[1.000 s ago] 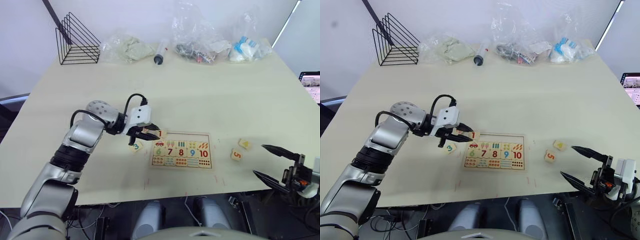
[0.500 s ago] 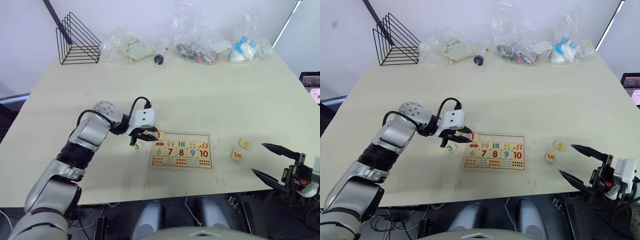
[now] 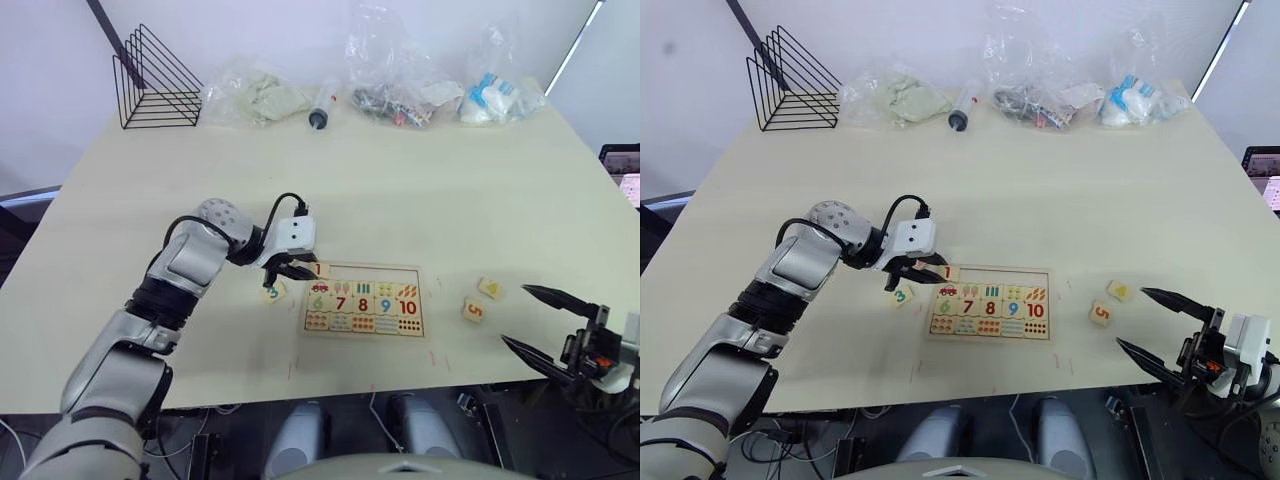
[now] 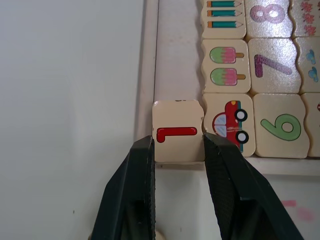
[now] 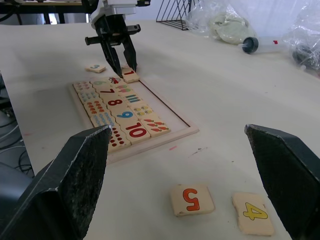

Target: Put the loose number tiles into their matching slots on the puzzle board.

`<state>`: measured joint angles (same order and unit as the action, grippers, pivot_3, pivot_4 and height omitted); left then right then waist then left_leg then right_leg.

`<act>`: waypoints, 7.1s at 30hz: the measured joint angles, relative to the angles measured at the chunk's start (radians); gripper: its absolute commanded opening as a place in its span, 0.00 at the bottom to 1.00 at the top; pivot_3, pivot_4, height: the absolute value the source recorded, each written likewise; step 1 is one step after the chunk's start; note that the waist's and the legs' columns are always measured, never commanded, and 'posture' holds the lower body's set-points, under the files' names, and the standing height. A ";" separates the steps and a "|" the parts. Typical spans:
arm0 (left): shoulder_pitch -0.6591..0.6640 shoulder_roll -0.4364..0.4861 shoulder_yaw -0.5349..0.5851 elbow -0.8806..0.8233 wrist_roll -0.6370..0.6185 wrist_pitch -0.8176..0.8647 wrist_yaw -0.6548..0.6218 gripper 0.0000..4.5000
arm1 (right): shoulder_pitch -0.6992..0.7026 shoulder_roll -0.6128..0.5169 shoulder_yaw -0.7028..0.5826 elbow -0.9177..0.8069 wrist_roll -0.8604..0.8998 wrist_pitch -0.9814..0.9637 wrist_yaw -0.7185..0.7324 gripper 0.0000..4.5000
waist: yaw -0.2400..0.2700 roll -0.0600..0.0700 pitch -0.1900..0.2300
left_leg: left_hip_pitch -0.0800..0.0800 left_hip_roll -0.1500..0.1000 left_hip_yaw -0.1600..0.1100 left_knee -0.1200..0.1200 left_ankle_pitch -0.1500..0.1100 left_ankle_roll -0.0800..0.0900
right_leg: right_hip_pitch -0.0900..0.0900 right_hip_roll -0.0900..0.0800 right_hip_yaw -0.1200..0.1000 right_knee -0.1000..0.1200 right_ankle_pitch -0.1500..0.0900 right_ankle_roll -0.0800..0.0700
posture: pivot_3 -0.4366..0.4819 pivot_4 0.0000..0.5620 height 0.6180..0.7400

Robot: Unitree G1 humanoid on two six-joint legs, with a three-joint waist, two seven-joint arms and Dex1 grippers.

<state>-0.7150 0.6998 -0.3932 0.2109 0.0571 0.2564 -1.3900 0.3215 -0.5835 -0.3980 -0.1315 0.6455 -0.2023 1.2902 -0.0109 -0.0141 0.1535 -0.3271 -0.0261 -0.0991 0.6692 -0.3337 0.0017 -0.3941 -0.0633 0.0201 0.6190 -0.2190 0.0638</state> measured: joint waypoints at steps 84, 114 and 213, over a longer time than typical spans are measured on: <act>0.030 0.019 0.107 0.177 -0.097 -0.127 -0.075 0.02 | 0.015 0.000 -0.001 0.003 -0.019 -0.006 0.009 1.00 | 0.000 -0.001 -0.001 | 0.001 0.000 0.000 0.001 0.000 0.000 | 0.000 0.000 0.000 0.002 0.000 0.000 | 0.48 0.27 1.00; 0.019 -0.028 0.107 0.226 -0.069 -0.175 -0.069 0.02 | 0.015 0.000 -0.001 0.016 -0.019 -0.020 -0.006 1.00 | 0.000 -0.001 -0.001 | 0.001 0.000 0.000 0.001 0.000 0.000 | 0.000 0.000 0.000 0.003 0.000 0.000 | 0.48 0.27 1.00; 1.033 0.000 0.824 -0.371 -0.568 -0.099 0.304 1.00 | 0.049 -0.039 -0.092 0.144 -0.022 0.090 -0.141 1.00 | 0.000 0.000 -0.002 | 0.003 0.003 0.000 0.000 0.000 0.000 | 0.000 -0.001 0.004 0.002 -0.002 -0.004 | 0.48 0.27 1.00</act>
<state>0.3185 0.6998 0.4307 -0.1601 -0.5114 0.1572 -1.0863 0.3701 -0.6225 -0.4901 0.0129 0.6238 -0.1123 1.1495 -0.0109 -0.0144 0.1514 -0.3245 -0.0231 -0.0987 0.6690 -0.3339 0.0018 -0.3941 -0.0646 0.0237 0.6211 -0.2215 0.0596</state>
